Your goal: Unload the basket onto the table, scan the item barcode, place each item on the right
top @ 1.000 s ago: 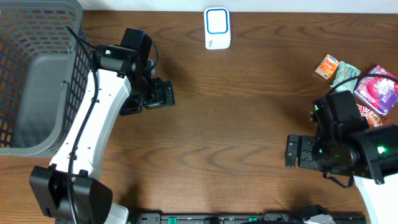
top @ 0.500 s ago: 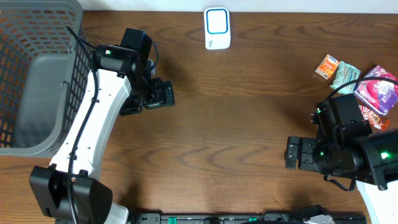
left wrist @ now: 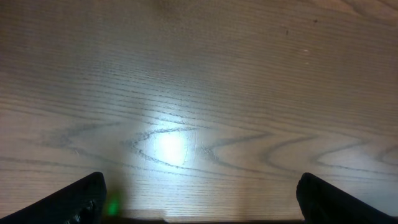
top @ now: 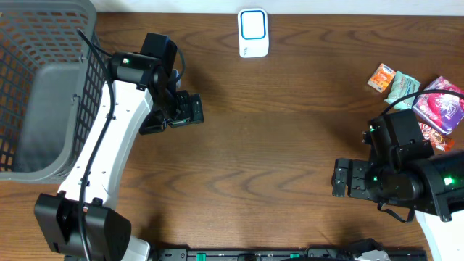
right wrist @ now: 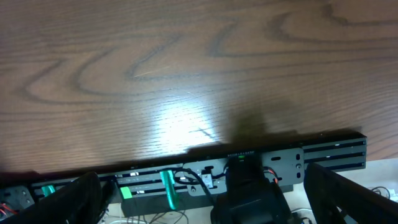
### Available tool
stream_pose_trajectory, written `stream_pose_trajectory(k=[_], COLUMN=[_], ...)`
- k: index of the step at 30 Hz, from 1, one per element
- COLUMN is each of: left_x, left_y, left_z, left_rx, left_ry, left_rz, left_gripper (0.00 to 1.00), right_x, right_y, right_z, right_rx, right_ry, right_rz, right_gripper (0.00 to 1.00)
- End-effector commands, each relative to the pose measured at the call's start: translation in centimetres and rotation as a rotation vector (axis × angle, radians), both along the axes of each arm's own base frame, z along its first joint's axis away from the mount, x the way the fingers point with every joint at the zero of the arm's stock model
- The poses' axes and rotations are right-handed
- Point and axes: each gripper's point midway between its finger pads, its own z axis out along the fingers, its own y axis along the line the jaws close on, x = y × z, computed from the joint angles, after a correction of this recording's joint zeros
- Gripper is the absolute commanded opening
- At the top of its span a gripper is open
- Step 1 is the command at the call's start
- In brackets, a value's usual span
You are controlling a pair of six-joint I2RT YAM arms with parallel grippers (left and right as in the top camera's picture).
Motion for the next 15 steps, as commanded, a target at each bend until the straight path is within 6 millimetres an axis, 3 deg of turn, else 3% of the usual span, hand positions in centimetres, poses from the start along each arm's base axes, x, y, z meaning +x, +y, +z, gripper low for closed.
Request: stream_pose_trajectory(k=[1, 8, 15], left_x=[0.0, 0.0, 0.0], left_y=[0.3, 0.3, 0.3], left_z=[-0.1, -0.1, -0.1], left_rx=[0.011, 0.011, 0.011], left_ry=[0.002, 0.002, 0.002], left_rz=[-0.004, -0.004, -0.005], left_gripper=[0.98, 0.98, 0.98], right_x=[-0.1, 0.1, 2.6], right_y=[-0.3, -0.3, 0.8], right_z=[-0.1, -0.6, -2.9], right_rx=[-0.033, -0.043, -0.028], right_ry=[-0.001, -0.001, -0.116], right_rz=[0.045, 0.08, 0.163], right_gripper=[0.99, 0.99, 0.99])
